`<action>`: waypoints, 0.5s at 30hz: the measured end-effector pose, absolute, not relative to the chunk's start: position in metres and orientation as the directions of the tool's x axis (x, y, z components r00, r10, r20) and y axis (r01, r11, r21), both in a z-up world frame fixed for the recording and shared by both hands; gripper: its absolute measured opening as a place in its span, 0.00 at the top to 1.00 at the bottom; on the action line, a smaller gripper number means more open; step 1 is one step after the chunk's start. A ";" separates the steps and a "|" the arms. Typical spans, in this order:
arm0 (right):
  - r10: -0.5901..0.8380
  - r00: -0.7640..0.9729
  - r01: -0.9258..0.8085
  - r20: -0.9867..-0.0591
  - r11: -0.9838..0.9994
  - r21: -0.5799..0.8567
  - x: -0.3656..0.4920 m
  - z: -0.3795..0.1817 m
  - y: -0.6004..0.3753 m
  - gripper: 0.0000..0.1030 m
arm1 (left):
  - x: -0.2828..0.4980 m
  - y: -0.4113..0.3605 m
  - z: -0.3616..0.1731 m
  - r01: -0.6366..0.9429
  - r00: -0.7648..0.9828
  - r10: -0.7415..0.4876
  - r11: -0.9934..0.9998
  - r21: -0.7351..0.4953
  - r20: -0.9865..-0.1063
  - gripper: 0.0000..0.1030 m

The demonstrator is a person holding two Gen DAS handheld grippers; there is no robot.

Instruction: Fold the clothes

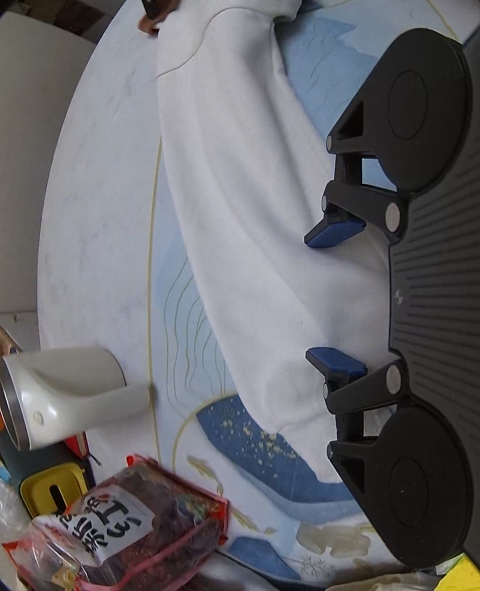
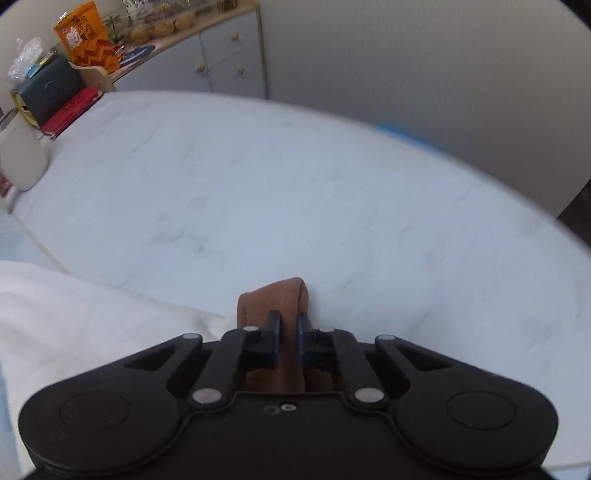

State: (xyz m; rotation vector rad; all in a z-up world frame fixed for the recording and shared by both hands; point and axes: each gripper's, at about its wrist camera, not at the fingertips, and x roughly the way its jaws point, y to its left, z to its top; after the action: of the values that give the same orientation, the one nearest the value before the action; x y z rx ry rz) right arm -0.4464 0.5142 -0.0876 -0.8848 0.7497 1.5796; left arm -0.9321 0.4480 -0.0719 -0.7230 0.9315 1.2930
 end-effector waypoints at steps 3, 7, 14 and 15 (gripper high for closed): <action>0.587 -0.048 -0.986 -0.808 -0.158 -0.057 -0.448 -0.082 0.527 0.00 | -0.925 0.457 -0.071 -0.980 -0.009 0.492 0.167 0.104 -0.871 0.43; 0.575 -0.051 -0.986 -0.817 -0.161 -0.051 -0.448 -0.085 0.527 0.00 | -0.917 0.468 -0.071 -0.977 -0.039 0.516 0.161 0.141 -0.856 0.42; 0.582 -0.115 -0.969 -0.805 -0.242 -0.036 -0.427 -0.037 0.461 0.00 | -0.898 0.446 -0.045 -0.970 0.059 0.610 0.223 0.100 -0.790 0.39; 0.584 -0.115 -0.969 -0.804 -0.244 -0.038 -0.420 -0.029 0.449 0.00 | -0.892 0.440 -0.041 -0.964 0.083 0.621 0.248 0.095 -0.780 0.37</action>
State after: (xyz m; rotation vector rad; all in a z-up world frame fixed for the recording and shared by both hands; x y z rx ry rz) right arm -0.4197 0.4492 -0.0293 -0.8634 0.6224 1.6501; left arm -0.8925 0.4404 -0.0412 -0.5174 0.8238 1.2648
